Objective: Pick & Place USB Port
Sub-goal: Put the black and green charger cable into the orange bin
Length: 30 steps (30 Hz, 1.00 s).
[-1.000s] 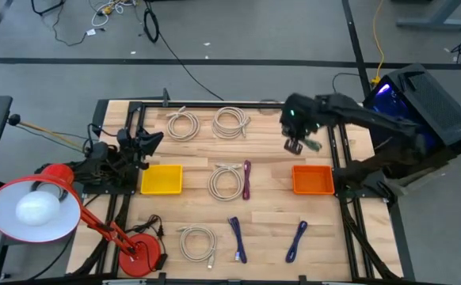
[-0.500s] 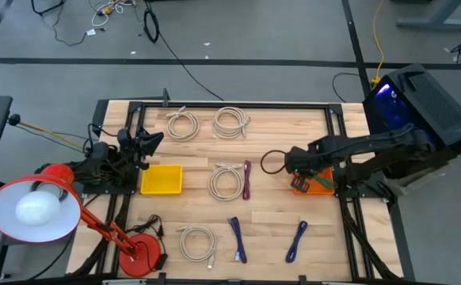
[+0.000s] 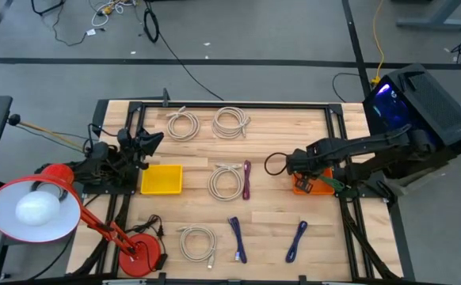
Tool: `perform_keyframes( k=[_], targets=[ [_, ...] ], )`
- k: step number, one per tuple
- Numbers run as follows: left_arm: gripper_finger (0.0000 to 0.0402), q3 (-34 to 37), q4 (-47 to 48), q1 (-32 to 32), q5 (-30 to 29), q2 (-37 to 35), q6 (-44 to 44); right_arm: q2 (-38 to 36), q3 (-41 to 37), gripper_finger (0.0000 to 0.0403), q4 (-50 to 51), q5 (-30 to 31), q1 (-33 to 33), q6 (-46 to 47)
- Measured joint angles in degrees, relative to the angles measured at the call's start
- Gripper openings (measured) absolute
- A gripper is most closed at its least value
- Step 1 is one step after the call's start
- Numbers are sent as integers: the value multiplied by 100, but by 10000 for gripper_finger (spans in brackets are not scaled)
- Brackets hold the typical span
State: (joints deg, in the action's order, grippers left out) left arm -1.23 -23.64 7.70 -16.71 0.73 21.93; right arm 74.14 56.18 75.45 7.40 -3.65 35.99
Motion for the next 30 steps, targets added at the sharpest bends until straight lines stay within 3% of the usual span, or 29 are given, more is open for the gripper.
perform_keyframes(
  k=[16,30],
  targets=[
    [53,0,109,-1,0,0,-2,8,0,1,-213,-50,208,-477],
    [53,0,128,-1,-2,0,0,8,0,39,-331,-179,208,-651]
  ],
)
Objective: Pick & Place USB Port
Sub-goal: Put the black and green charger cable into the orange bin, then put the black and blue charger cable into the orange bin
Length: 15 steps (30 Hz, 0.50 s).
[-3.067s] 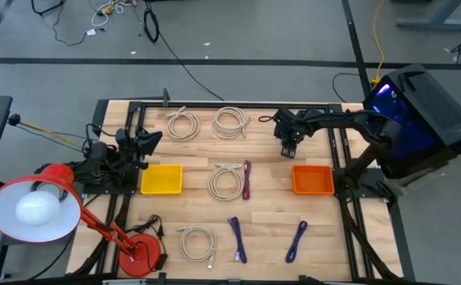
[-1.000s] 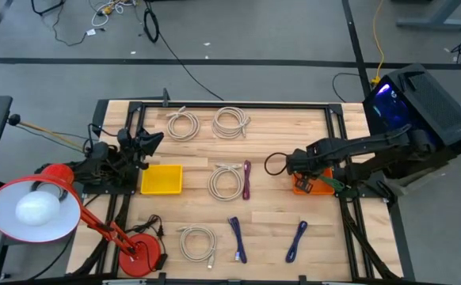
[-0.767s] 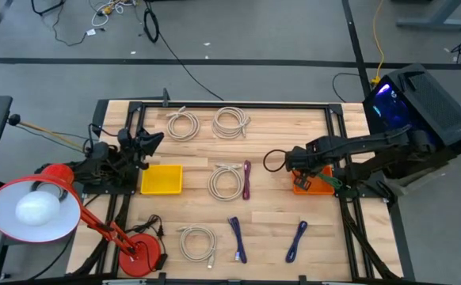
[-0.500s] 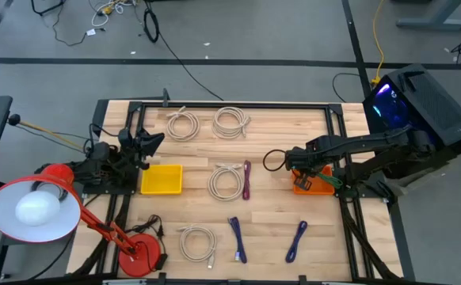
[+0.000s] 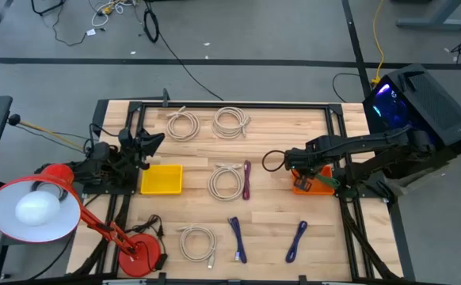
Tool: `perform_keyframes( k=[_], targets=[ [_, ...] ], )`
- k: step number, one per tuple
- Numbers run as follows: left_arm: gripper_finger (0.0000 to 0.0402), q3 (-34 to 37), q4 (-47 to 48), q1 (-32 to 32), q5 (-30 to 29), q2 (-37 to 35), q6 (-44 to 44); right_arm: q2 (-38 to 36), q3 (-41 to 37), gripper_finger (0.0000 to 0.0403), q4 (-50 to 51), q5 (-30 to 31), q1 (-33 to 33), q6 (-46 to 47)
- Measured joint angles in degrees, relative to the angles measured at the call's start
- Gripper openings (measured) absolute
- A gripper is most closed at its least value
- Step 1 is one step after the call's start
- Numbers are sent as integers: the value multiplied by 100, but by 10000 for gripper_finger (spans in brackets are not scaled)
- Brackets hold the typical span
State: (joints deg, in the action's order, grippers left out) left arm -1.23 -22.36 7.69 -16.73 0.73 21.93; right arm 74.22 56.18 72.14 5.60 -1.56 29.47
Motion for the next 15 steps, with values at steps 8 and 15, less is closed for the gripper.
perform_keyframes(
  k=[8,15],
  targets=[
    [53,0,1,0,0,0,0,2,0,79,-108,99,0,-125],
    [53,0,2,-1,0,0,-2,2,0,121,-240,101,0,-149]
  ],
)
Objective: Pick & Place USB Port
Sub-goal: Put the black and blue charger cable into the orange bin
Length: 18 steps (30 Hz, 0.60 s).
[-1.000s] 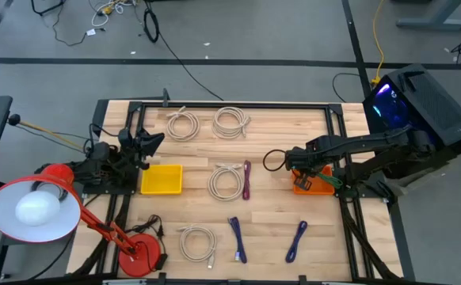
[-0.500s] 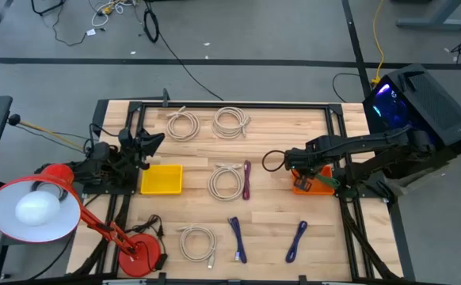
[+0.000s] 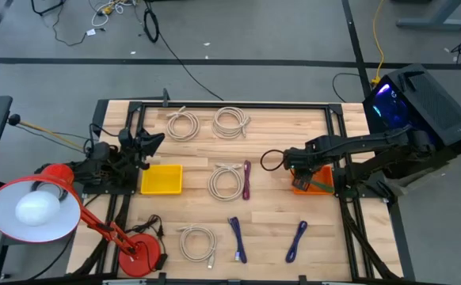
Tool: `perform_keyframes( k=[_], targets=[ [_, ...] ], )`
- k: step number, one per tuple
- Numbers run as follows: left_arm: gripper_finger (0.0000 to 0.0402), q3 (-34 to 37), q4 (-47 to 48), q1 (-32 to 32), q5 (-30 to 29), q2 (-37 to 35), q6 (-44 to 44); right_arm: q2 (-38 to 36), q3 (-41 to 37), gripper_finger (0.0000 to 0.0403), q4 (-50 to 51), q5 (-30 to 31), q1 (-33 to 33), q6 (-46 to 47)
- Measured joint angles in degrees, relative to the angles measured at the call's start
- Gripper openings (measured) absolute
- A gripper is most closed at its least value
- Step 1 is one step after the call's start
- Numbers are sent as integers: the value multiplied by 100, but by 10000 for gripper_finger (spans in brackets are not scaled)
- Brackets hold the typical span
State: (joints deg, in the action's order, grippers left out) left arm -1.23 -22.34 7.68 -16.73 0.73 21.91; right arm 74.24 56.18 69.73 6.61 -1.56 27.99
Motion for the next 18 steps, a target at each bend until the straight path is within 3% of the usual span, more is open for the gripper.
perform_keyframes(
  k=[4,9,12,18],
  targets=[
    [53,0,2,0,-2,0,0,0,0,143,-225,-153,0,-2],
    [53,0,12,0,-21,0,-6,0,0,158,-841,-1368,-140,76],
    [53,0,33,2,-63,0,-2,0,0,159,-1256,-1790,-413,395],
    [53,0,43,1,-61,0,0,0,-2,153,-1465,-1487,-1218,1132]
  ],
)
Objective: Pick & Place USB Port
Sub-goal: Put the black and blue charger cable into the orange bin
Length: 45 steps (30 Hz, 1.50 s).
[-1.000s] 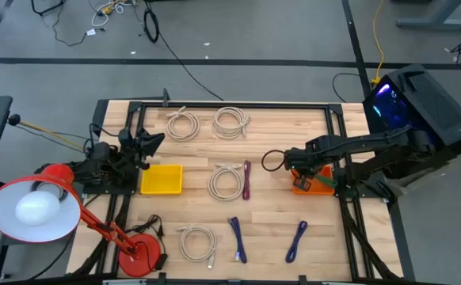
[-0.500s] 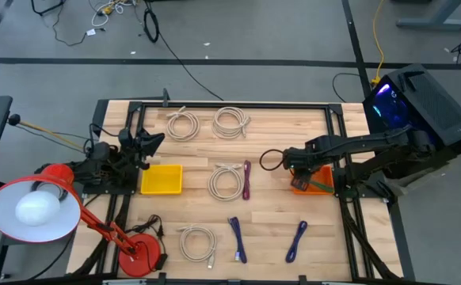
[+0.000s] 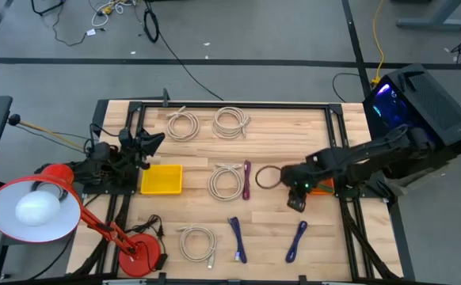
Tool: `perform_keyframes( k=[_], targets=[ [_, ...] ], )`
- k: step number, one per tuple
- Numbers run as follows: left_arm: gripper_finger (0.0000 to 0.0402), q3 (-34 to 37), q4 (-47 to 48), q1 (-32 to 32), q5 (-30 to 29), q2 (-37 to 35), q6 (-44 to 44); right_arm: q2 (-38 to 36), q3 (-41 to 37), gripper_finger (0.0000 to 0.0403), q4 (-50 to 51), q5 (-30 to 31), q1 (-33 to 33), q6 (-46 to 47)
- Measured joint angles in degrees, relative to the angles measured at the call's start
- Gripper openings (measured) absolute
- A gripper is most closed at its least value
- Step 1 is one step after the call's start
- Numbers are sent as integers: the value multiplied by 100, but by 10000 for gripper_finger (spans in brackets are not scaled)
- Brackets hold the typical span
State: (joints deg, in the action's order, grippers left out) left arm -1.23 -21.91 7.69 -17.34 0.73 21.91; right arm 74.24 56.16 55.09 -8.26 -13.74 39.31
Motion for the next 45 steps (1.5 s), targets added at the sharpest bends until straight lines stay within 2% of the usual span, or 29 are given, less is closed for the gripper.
perform_keyframes(
  k=[7,12,16,20,25,34,40,45],
  targets=[
    [53,0,7,1,210,0,145,0,-401,151,-549,-103,-865,1445],
    [53,0,13,-1,367,0,190,7,-955,151,-1551,-323,-1560,2776],
    [53,0,17,1,403,2,330,7,-1286,151,-2222,-175,-2034,3655],
    [53,0,37,-1,520,0,318,7,-1520,151,-2345,-288,-2442,4528],
    [53,0,44,-1,549,1,337,7,-1688,151,-3001,-364,-2832,5383],
    [53,0,95,-1,563,2,340,76,-1692,151,-3185,-120,-2902,6034],
    [53,0,107,0,820,2,366,571,-1692,151,-3692,144,-2887,6116],
    [53,0,120,-1,861,2,492,1041,-1692,151,-4052,4,-2887,6223]
  ],
)
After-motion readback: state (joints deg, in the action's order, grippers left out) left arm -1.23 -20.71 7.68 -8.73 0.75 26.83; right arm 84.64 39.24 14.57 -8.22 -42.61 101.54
